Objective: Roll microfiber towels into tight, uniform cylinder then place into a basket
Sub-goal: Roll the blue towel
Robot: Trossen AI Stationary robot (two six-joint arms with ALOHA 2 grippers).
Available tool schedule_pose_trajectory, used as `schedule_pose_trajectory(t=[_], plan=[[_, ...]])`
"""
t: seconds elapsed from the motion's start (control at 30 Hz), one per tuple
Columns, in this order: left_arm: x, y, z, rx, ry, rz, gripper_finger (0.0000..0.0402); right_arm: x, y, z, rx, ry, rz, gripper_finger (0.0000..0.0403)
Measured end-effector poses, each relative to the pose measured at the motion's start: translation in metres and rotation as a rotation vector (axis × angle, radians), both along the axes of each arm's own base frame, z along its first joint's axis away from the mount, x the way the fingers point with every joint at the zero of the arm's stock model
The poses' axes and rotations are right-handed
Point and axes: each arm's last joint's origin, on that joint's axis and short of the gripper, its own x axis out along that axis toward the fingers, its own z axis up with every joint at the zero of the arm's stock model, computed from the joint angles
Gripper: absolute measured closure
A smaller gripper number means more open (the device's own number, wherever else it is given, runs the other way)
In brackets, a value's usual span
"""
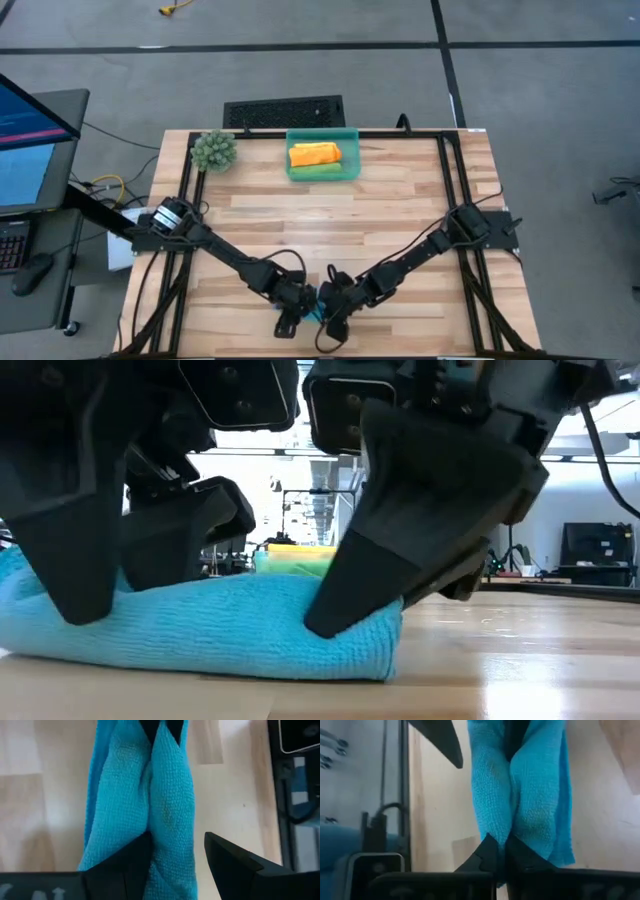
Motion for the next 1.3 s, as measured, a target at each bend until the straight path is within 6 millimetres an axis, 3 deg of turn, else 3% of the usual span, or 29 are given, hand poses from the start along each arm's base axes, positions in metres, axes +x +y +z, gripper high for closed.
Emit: schedule_pose_trajectory(t=[0.23, 0.53, 0.73, 0.97, 1.17, 1.3], plan=[[0.002, 0.003, 0.003, -0.078, 0.067, -0.02, 0.0219, 0.005, 0.001, 0.004, 0.111, -0.007, -0.052, 0.0388], [-0.001, 0.004, 0.003, -0.05, 0.094, -0.018, 0.0228, 0.006, 0.006, 0.009, 0.187, -0.037, -0.06, 0.0377], [0.0, 0.006, 0.002, 0.014, 0.055, -0.045, 0.03, 0.006, 0.006, 0.009, 0.174, -0.032, -0.047, 0.0388], [-0.001, 0.006, 0.002, 0.012, 0.044, -0.105, 0.0389, 0.005, 0.007, 0.01, 0.138, -0.049, -0.006, 0.0371], [0.004, 0.01, 0.004, -0.124, 0.094, -0.11, 0.0377, 0.004, 0.008, 0.01, 0.087, -0.078, 0.058, 0.0378], [0.009, 0.017, 0.005, -0.23, 0.124, -0.112, 0.0372, 0.003, 0.007, 0.01, 0.068, -0.074, 0.074, 0.0362]])
